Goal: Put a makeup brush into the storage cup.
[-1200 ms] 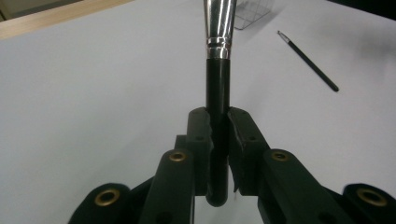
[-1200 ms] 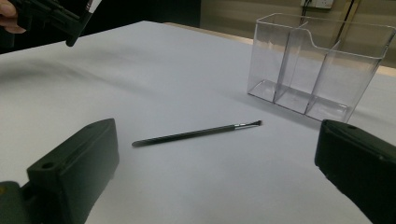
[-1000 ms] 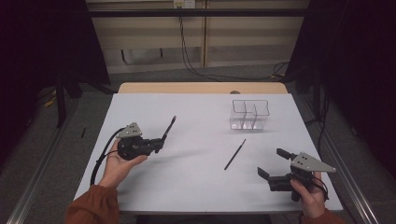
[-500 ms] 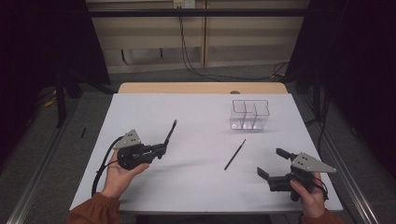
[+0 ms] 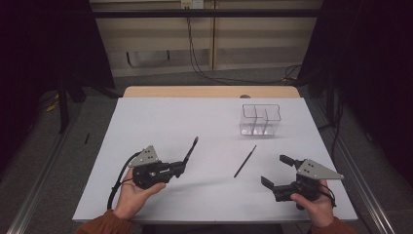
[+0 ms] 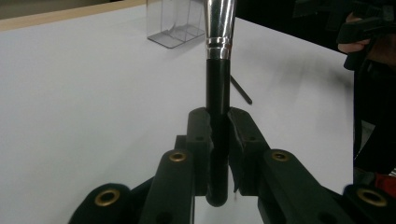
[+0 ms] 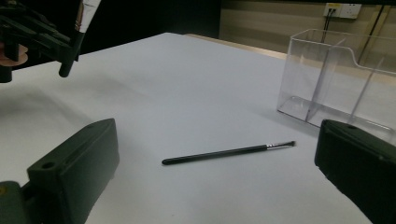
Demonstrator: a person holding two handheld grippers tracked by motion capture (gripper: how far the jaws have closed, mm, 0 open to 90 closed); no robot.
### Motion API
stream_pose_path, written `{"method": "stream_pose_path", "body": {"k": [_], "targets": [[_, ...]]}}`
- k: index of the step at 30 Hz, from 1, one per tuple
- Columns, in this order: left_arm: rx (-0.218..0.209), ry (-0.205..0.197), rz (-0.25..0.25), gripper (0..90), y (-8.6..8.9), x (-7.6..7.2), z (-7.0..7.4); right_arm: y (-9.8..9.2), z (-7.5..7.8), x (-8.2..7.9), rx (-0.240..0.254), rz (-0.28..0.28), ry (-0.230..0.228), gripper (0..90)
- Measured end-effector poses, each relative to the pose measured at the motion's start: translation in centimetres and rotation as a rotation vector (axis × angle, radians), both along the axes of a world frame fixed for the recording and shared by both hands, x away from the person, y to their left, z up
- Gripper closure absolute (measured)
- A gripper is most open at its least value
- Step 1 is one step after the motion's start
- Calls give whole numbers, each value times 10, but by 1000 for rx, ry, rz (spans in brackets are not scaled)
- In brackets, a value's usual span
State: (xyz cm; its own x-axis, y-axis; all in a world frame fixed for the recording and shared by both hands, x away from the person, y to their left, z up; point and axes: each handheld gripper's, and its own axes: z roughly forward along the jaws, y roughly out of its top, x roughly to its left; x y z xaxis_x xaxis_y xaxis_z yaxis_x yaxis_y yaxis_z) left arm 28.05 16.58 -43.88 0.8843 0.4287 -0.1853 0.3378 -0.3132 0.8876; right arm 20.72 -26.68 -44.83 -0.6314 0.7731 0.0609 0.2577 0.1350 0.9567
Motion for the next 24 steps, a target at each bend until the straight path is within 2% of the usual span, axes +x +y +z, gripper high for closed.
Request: {"method": "stream_pose_path", "body": {"k": [2, 7, 9, 11, 12, 14, 19, 20, 24], "targets": [[-7, 9, -8, 798, -5, 0, -1, 2, 1, 0, 4, 25, -7, 0], [-7, 2, -22, 798, -16, 0, -1, 11, 5, 3, 18, 62, -13, 0], [-12, -16, -8, 798, -19, 0, -1, 14, 6, 4, 11, 77, -7, 0], [-5, -30, -2, 798, -22, 0, -2, 18, 9, 5, -1, 120, 15, 4], [-7, -20, 1, 797, -24, 1, -2, 19, 9, 5, 0, 127, 8, 5], [-15, -24, 5, 798, -26, 2, -2, 22, 10, 6, 10, 130, 6, 5], [-21, -35, -12, 798, -34, 6, 0, 30, 10, 12, 19, 142, 14, 4], [-21, -29, -18, 798, -36, 7, 1, 32, 10, 14, 23, 154, 16, 4], [-18, -46, -44, 797, -42, 8, 6, 46, 11, 18, 25, 217, 34, 0]]}}
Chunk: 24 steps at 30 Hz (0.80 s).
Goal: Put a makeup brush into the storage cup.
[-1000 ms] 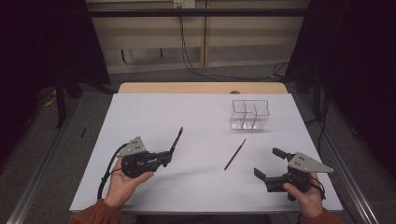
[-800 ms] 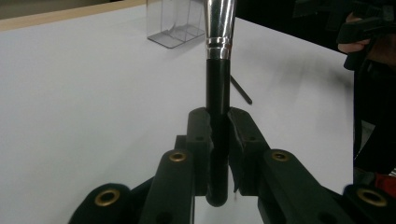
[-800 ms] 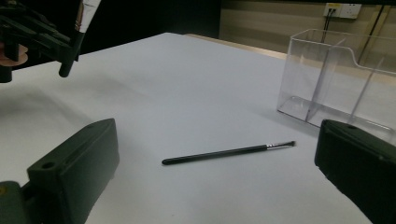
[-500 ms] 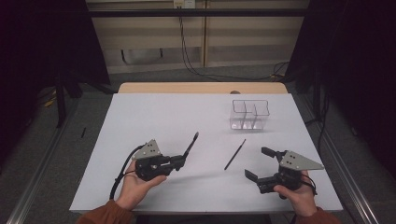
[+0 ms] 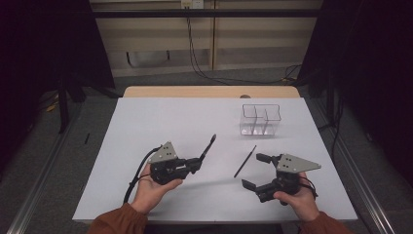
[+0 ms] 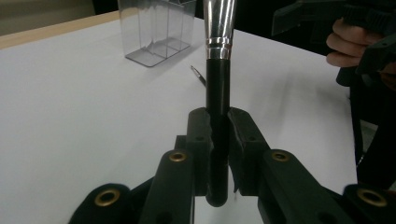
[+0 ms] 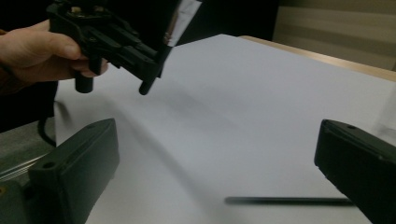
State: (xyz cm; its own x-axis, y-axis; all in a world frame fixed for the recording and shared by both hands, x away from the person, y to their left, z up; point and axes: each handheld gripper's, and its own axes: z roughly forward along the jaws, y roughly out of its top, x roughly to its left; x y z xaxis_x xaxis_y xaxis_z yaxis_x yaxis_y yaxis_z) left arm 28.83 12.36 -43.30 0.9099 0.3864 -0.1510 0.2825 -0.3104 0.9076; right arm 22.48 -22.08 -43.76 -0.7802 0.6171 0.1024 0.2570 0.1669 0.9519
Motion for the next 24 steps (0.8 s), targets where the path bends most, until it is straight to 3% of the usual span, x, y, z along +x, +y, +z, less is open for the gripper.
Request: {"method": "stream_pose_path", "body": {"k": [10, 19, 24], "targets": [[-29, -7, -5, 797, -11, -2, -3, 24, 2, 8, 34, 39, 9, 0], [-59, -20, 2, 797, -6, -8, 1, 41, 10, 18, 88, 42, 17, 0], [-58, -17, -1, 797, -6, -9, -1, 54, 14, 25, 96, 73, 30, 0]]}}
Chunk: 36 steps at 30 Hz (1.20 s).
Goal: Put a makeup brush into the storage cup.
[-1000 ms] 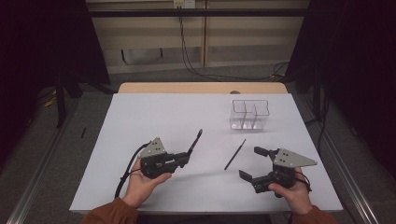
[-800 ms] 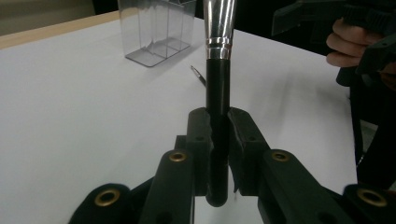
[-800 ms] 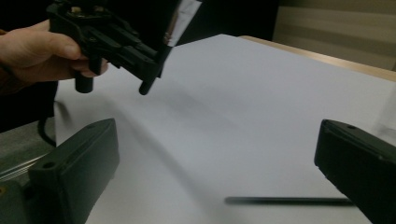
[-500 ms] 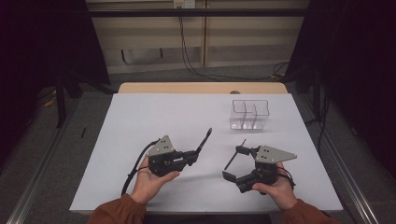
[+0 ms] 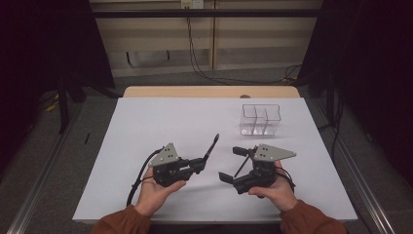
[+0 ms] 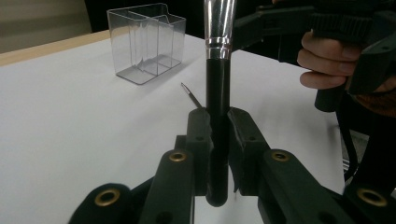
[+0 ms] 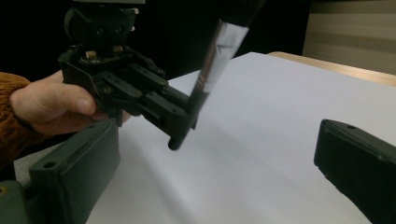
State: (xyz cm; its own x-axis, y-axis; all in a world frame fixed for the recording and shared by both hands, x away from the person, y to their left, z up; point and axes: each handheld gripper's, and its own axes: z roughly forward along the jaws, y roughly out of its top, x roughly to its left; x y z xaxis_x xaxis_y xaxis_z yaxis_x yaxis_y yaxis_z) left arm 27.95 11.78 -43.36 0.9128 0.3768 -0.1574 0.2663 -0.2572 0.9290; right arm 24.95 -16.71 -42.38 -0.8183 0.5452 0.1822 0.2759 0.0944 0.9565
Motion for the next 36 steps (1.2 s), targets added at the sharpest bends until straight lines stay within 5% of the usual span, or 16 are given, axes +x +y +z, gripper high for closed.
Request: {"method": "stream_pose_path", "body": {"k": [20, 36], "targets": [[-25, -5, 21, 797, 4, 0, 2, 27, 3, 26, 25, 27, 36, 237], [26, 5, 2, 797, -3, 0, -9, 34, 0, 32, 52, 70, 61, 651]]}}
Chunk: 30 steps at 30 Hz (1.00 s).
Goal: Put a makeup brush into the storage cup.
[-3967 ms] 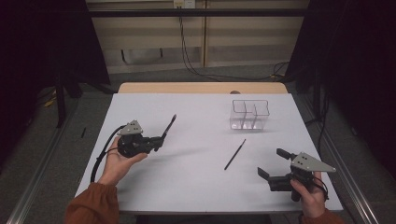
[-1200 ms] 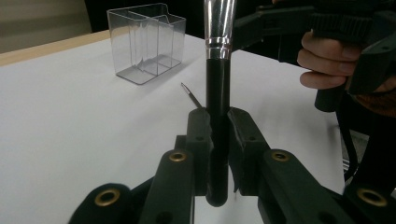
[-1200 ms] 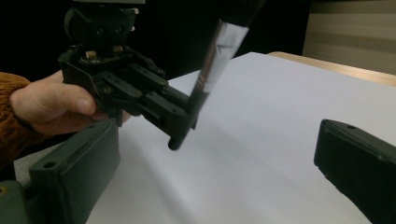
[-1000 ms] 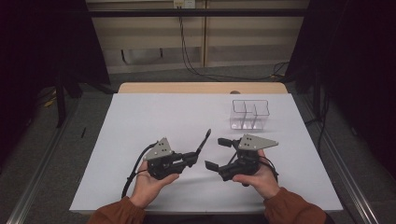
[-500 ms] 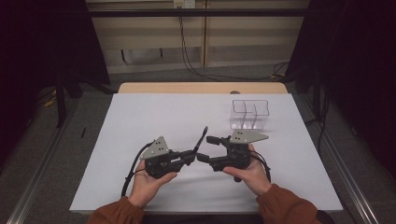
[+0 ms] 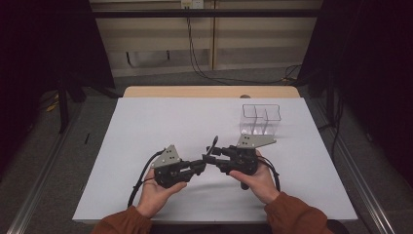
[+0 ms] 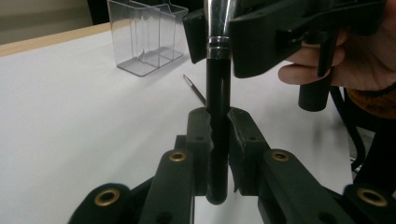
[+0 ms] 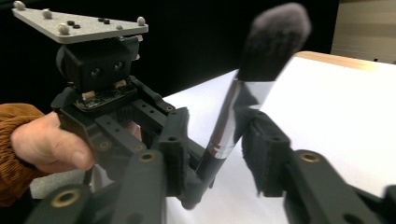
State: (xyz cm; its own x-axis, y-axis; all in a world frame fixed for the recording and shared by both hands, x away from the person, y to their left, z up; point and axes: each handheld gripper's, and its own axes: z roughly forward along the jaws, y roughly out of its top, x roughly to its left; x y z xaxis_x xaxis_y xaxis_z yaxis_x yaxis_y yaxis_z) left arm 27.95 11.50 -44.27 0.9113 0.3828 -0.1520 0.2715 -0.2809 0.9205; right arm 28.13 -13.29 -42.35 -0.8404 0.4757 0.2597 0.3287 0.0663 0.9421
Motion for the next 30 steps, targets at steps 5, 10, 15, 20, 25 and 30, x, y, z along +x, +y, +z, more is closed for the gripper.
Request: {"method": "stream_pose_path", "body": {"k": [5, 10, 15, 20, 25, 30], "targets": [[6, 0, -6, 797, -2, 0, -1, 0, -2, 2, 11, 9, 19, 759], [11, 4, -7, 796, -2, 1, -3, 1, -2, 3, 5, 14, 39, 767], [10, 4, -9, 795, -2, 1, -4, 2, -1, 2, -14, 10, 38, 769], [-3, -5, -13, 790, -1, 1, -4, 3, 1, 1, -19, 11, 32, 771], [-15, -11, -14, 748, -2, 0, -4, 3, 2, 1, -26, 18, 23, 772], [-21, -18, -16, 707, -3, -1, -4, 3, 3, 0, -30, 20, 19, 772]]}}
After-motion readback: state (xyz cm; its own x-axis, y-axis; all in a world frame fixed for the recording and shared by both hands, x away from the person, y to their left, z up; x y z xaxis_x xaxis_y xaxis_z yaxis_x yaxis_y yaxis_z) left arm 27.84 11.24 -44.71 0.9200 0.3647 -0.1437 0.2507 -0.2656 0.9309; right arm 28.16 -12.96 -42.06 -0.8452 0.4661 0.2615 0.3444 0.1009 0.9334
